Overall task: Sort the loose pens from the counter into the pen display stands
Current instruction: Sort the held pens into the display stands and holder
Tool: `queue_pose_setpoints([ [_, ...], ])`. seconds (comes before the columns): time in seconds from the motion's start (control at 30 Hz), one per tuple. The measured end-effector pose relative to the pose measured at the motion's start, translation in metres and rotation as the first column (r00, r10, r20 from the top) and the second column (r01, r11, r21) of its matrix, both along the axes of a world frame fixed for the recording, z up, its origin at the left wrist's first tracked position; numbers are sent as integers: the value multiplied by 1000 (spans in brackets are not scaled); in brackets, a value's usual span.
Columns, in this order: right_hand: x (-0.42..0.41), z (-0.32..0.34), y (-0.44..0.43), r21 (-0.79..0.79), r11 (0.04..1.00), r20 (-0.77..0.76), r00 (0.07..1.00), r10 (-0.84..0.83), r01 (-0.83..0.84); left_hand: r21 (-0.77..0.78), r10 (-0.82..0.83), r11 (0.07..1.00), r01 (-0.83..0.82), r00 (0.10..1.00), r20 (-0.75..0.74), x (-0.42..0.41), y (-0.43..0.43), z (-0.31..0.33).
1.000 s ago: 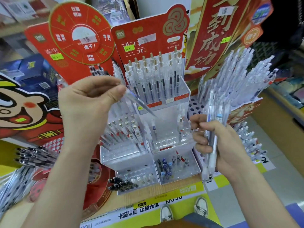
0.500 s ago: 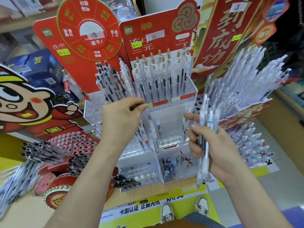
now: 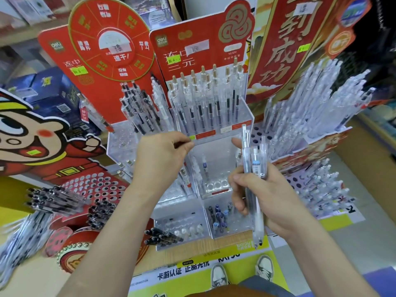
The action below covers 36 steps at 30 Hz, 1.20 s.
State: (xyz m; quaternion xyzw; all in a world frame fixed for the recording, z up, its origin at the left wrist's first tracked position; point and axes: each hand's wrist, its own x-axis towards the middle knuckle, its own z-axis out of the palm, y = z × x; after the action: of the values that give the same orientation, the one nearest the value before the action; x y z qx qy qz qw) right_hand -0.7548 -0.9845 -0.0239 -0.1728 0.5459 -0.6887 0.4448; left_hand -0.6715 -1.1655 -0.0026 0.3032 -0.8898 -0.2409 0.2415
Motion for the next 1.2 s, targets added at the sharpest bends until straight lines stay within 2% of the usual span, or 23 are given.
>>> queue_pose_setpoints([
  [0.13,2,-3,-3,44,999,30,999,10,-12,-125,-65,989,82,989,131,1,1,-7],
  [0.3,4,-3,-4,24,998,28,998,53,-54,-123,-13,992,31,989,148,-1,-1,-6],
  [0.43,6,-2,-5,-2,999,112,992,54,-55,-243,-103,955,171,957,271,-4,-5,-11],
  [0.57,6,-2,-4,-29,998,205,977,54,-49,-291,-136,919,266,907,398,0,-9,-10],
  [0.63,4,-1,-4,-51,997,246,967,74,-64,-333,-144,904,266,926,349,2,-6,-5],
  [0.67,4,-1,-3,-64,995,251,964,87,-73,-322,-154,917,237,953,262,4,-1,0],
  [0.7,4,-1,-3,-76,994,247,964,99,-83,-233,-163,954,191,977,134,4,7,5],
  [0.73,3,-2,-2,-84,992,240,965,110,-92,-51,-159,986,159,987,9,3,14,11],
  [0.77,3,-2,-2,-88,991,238,964,119,-100,176,-150,971,163,985,-84,2,21,16],
  [0.83,3,-2,-2,-105,987,240,960,140,-118,527,-164,816,238,969,-185,-2,32,23],
  [0.9,3,-2,-1,-127,983,248,955,161,-133,704,-186,644,299,954,-235,-3,32,23],
  [0.93,3,-1,-1,-132,981,253,952,170,-140,747,-182,586,313,950,-256,-4,31,23],
  [1.0,4,-1,1,-136,979,257,948,186,-155,781,-135,536,319,946,-293,-4,28,20],
  [1.2,-3,-3,4,-64,978,166,965,205,-197,796,58,536,281,929,-367,-5,28,21],
])
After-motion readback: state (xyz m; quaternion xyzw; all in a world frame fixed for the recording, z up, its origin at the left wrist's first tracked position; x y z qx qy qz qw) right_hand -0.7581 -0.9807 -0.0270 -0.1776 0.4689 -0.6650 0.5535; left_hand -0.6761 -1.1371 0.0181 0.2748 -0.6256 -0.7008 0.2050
